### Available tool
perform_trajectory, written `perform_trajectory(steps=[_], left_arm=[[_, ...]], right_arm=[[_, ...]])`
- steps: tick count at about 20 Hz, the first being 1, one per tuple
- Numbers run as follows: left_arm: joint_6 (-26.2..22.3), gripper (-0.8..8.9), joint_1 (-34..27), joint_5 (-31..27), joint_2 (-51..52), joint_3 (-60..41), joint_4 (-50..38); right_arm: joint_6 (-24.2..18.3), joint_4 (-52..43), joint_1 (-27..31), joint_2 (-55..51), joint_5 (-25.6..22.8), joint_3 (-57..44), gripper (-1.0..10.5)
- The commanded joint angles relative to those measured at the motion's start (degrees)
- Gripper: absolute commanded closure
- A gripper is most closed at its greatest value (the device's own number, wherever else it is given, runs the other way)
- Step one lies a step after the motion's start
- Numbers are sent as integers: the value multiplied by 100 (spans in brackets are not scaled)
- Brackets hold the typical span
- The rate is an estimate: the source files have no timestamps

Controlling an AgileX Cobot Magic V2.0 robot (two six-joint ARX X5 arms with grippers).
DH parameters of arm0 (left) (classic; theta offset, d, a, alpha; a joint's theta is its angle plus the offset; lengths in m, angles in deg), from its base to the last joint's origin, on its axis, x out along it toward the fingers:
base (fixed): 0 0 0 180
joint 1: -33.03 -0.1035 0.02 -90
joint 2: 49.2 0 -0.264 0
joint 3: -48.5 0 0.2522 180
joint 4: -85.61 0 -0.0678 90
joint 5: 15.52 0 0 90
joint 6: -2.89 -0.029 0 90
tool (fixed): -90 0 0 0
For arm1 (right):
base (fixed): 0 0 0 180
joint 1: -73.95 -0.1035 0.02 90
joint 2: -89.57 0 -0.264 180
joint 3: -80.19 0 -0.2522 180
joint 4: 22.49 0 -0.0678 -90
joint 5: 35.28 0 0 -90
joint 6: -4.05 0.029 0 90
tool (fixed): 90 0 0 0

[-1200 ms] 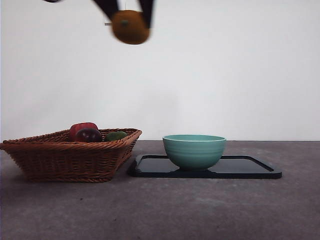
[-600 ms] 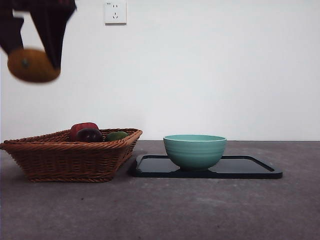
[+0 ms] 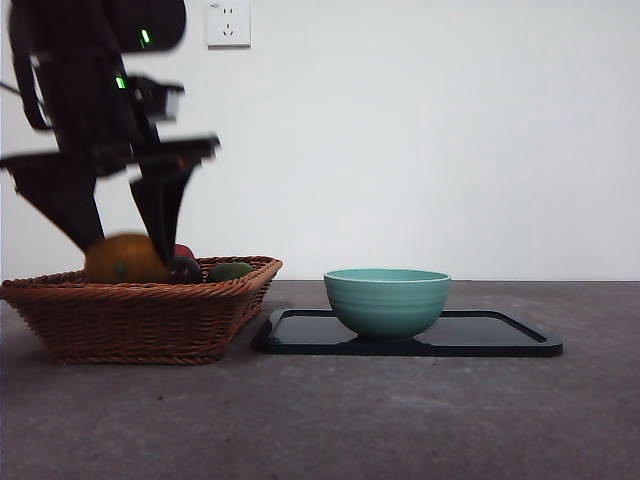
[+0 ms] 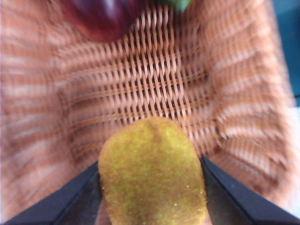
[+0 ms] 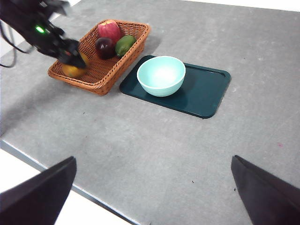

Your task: Pick up the wifruite, put it on the bowl, pick up the plate, put it on desk

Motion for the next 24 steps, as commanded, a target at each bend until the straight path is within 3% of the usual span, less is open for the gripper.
perform_trajectory(steps=[1, 12, 15, 17, 24], left_arm=[[-133, 566, 9, 9, -356, 61, -345], [-131, 562, 4, 9, -938, 103, -612], [-116, 449, -4, 9, -938, 155, -686], [-118, 431, -17, 9, -938, 225, -667], [-280, 430, -39, 7, -916, 898, 57]], right_arm=[[46, 400, -26, 17, 0, 66, 385], [68, 400, -26, 17, 2, 66, 385], [72, 400, -26, 17, 4, 66, 385], [85, 400, -26, 17, 7, 66, 385], [109, 400, -26, 17, 7, 66, 385]])
